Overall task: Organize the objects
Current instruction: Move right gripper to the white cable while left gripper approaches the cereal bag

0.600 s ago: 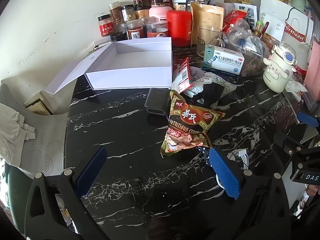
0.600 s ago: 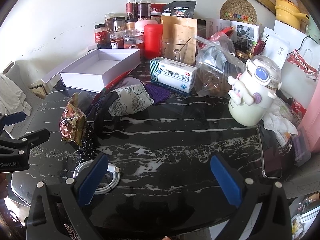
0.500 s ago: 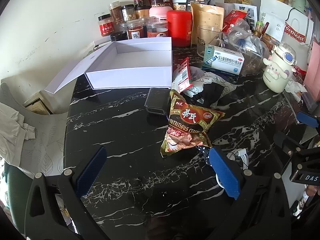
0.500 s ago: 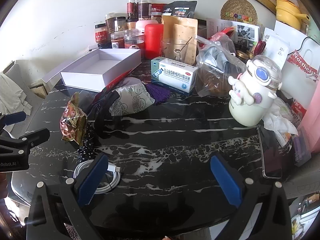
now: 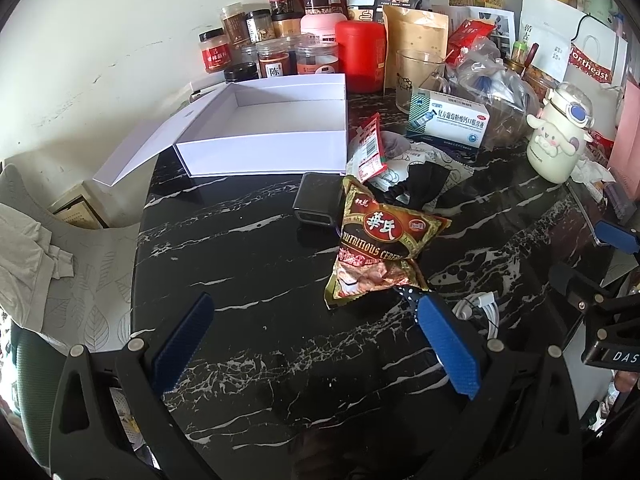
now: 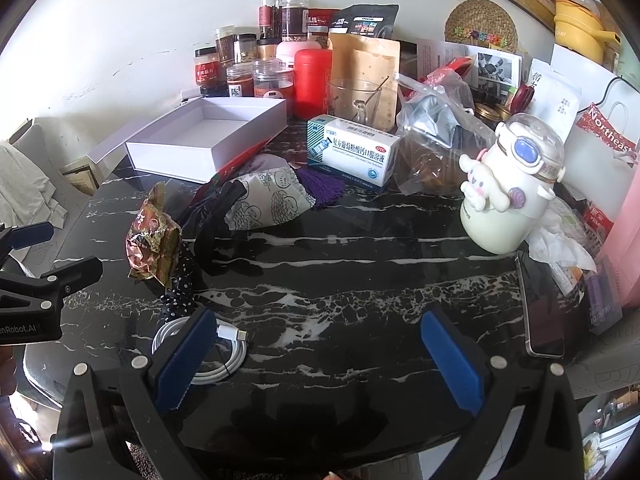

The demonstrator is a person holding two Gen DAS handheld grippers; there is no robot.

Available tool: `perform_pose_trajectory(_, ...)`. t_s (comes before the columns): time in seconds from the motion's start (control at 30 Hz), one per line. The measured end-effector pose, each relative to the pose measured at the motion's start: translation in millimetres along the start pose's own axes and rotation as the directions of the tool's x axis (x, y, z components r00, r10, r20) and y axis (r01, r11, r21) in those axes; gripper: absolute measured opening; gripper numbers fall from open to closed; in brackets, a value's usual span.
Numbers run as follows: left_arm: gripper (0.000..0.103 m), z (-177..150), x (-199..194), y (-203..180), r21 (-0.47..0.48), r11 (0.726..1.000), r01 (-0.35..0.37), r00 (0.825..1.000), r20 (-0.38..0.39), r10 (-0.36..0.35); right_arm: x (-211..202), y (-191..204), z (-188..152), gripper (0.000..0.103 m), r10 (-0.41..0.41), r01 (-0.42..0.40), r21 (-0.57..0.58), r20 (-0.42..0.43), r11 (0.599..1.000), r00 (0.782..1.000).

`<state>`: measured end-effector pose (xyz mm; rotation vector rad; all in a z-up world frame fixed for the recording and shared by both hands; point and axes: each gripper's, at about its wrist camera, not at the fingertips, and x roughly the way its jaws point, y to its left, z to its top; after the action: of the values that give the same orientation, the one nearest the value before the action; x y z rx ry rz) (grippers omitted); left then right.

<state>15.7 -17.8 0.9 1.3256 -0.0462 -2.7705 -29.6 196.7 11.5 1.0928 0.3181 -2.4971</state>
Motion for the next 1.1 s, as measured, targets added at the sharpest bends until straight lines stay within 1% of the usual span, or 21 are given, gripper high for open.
perform_pose_trajectory(0.43,0.102,-5,-21,1,-0.017,1.0,-0.015,1.0,0.026,0.016,-14,4,-3,0.102,0.017,-0.017,-0.008,0.027,1.0,0.999)
perform_pose_trajectory(0.6,0.102,-9,-23,5,-0.029,0.999,-0.021,0.999,0.031,0.022,-14,8,-7,0.102,0.033,-0.032,-0.018,0.023,0.999,0.999)
perform_pose_trajectory(0.8,0.102,-21,-18,11,-0.054,0.998,-0.008,1.0,0.016,0.009,-9,17,-15,0.102,0.073,-0.072,-0.035,0.008,0.997,0.997)
perform_pose_trajectory(0.93,0.102,-26,-13,13,-0.063,0.998,-0.004,1.0,0.012,0.005,-3,25,-21,0.102,0.112,-0.113,-0.051,-0.012,0.992,0.994)
perform_pose_trajectory(1.1,0.102,-34,-1,20,-0.072,0.997,-0.004,1.0,-0.016,0.002,7,35,-25,0.102,0.149,-0.151,-0.07,-0.035,0.986,0.988)
